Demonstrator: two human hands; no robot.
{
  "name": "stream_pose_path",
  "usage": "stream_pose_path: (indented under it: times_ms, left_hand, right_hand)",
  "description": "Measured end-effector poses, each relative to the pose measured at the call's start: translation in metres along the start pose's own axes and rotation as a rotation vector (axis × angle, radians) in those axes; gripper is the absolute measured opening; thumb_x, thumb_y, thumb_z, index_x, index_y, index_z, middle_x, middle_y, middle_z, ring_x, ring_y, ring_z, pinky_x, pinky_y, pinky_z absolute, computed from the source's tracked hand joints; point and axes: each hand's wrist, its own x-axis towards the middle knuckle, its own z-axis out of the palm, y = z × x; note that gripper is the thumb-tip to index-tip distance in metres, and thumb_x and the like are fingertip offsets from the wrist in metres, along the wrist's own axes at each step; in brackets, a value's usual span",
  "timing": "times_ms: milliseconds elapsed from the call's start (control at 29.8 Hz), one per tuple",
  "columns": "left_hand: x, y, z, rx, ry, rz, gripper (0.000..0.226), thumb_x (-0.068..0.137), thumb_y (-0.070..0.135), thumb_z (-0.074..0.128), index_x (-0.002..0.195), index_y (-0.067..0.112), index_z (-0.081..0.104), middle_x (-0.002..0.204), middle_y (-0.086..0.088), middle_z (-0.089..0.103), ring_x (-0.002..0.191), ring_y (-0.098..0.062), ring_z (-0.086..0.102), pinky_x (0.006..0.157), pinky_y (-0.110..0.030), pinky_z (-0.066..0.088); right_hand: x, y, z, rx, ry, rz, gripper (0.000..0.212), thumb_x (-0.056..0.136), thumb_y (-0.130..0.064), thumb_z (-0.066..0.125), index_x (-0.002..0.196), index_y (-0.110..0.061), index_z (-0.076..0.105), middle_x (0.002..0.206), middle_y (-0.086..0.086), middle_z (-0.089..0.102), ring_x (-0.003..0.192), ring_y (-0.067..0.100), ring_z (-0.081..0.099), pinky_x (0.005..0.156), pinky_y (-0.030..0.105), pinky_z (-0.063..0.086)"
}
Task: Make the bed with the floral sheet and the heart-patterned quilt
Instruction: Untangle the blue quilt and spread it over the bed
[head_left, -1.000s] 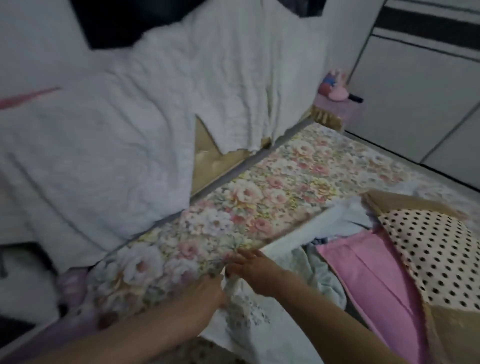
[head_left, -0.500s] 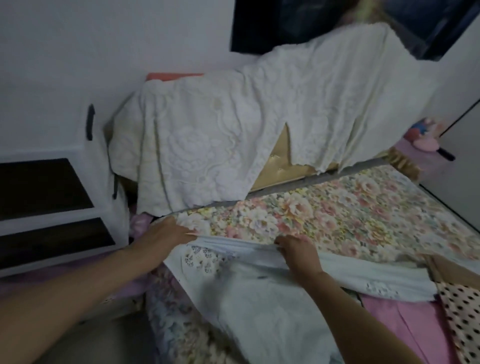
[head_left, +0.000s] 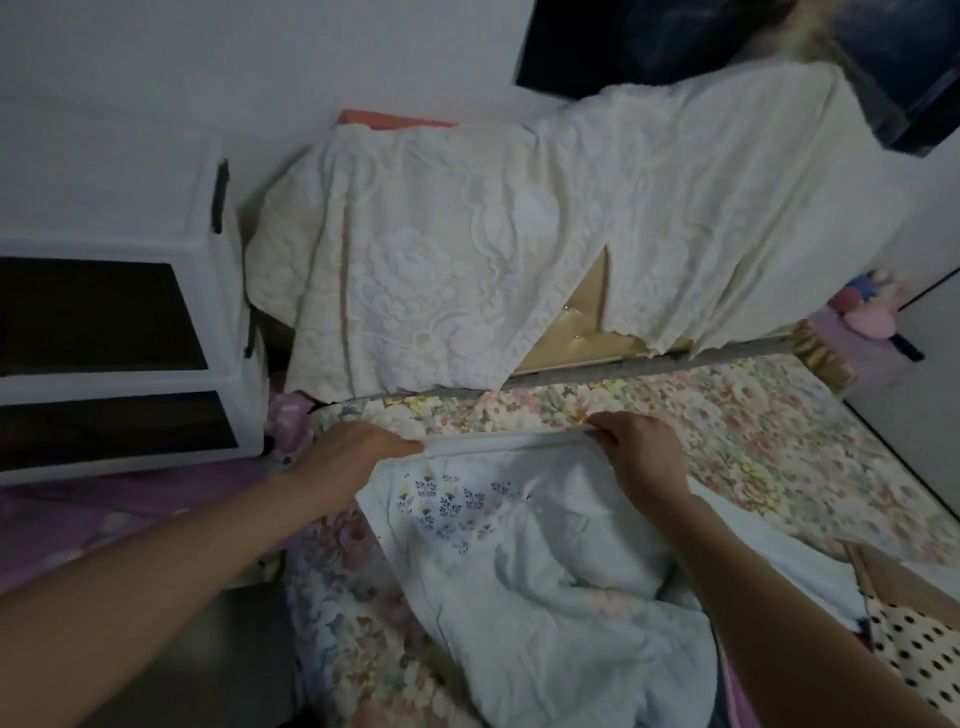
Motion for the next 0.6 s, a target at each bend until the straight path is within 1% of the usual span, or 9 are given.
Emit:
stream_pose_path:
  times_ms: [67,101,168,201,235,268,302,436,603]
  left_hand:
    - [0.000,-0.010,-0.028,-0.084,0.115,-0.076,0.023,0.066,0.065,0.077,0.085,0.053,0.074,0.111,-0.003,0.069,0.094,-0.020,0.065,0.088,-0.028,0.053]
    - [0.003,-0.017,-0.044,-0.180,0.145,-0.114,0.020,0.078,0.044,0.077,0.093,0.055,0.071,0.115,0.001,0.065,0.095,-0.016,0.063,0.083,-0.014,0.050]
    - [0.033,-0.045,-0.080,-0.255,0.198,-0.202,0.057,0.088,0.016,0.071,0.088,0.072,0.060,0.114,0.004,0.062,0.093,-0.012,0.062,0.075,-0.007,0.042]
    - [0.039,-0.048,-0.091,-0.218,0.195,-0.260,0.055,0.089,0.015,0.072,0.080,0.069,0.063,0.110,0.002,0.063,0.088,-0.014,0.062,0.071,-0.011,0.043]
    - [0.059,-0.065,-0.096,-0.234,0.183,-0.277,0.032,0.086,0.023,0.076,0.074,0.052,0.072,0.102,-0.002,0.065,0.082,-0.016,0.061,0.066,-0.017,0.044]
    - [0.071,-0.074,-0.097,-0.081,0.158,-0.334,0.008,0.081,0.032,0.079,0.075,0.032,0.074,0.093,-0.006,0.065,0.076,-0.019,0.059,0.063,-0.023,0.043]
    - [0.081,-0.085,-0.093,-0.035,0.075,-0.354,0.023,0.077,0.038,0.080,0.077,0.017,0.071,0.087,-0.007,0.062,0.075,-0.020,0.057,0.061,-0.025,0.041]
    - [0.123,-0.141,-0.056,0.207,-0.003,-0.162,0.033,0.084,0.049,0.066,0.101,0.022,0.070,0.090,0.010,0.057,0.096,-0.013,0.051,0.068,-0.020,0.039]
    - [0.162,-0.187,-0.012,0.131,-0.061,-0.198,0.030,0.098,0.011,0.049,0.120,0.015,0.069,0.128,-0.011,0.060,0.116,-0.028,0.057,0.093,-0.027,0.042]
  right_hand:
    - [0.021,-0.025,0.000,0.045,0.112,-0.065,0.019,0.086,-0.023,0.062,0.091,-0.013,0.078,0.085,0.012,0.075,0.074,0.035,0.070,0.062,0.039,0.055]
    - [0.035,-0.042,-0.002,0.067,0.163,-0.109,0.020,0.083,-0.023,0.061,0.088,-0.013,0.078,0.081,0.011,0.075,0.069,0.033,0.069,0.058,0.036,0.054]
    - [0.081,-0.075,0.010,0.134,0.184,-0.191,0.018,0.082,-0.022,0.060,0.084,-0.014,0.076,0.075,0.009,0.072,0.063,0.031,0.065,0.052,0.032,0.049]
    - [0.092,-0.086,0.009,0.145,0.166,-0.199,0.016,0.083,-0.021,0.060,0.082,-0.014,0.074,0.072,0.008,0.070,0.062,0.031,0.063,0.051,0.031,0.046]
    - [0.109,-0.093,0.019,0.136,0.131,-0.202,0.014,0.085,-0.020,0.061,0.080,-0.013,0.072,0.071,0.008,0.068,0.063,0.031,0.061,0.052,0.032,0.044]
    - [0.124,-0.095,0.034,0.092,0.061,-0.191,0.014,0.088,-0.020,0.062,0.080,-0.012,0.070,0.072,0.008,0.068,0.065,0.031,0.061,0.054,0.032,0.043]
    - [0.135,-0.093,0.051,0.038,-0.023,-0.179,0.016,0.090,-0.021,0.062,0.080,-0.011,0.069,0.075,0.009,0.068,0.069,0.032,0.062,0.055,0.033,0.043]
    - [0.176,-0.078,0.151,-0.122,-0.332,-0.130,0.019,0.095,-0.028,0.059,0.084,-0.016,0.068,0.084,0.007,0.069,0.082,0.030,0.066,0.059,0.030,0.033]
    - [0.202,-0.065,0.242,-0.116,-0.459,-0.109,0.017,0.095,-0.026,0.058,0.092,-0.020,0.074,0.093,0.007,0.071,0.090,0.029,0.068,0.067,0.031,0.046]
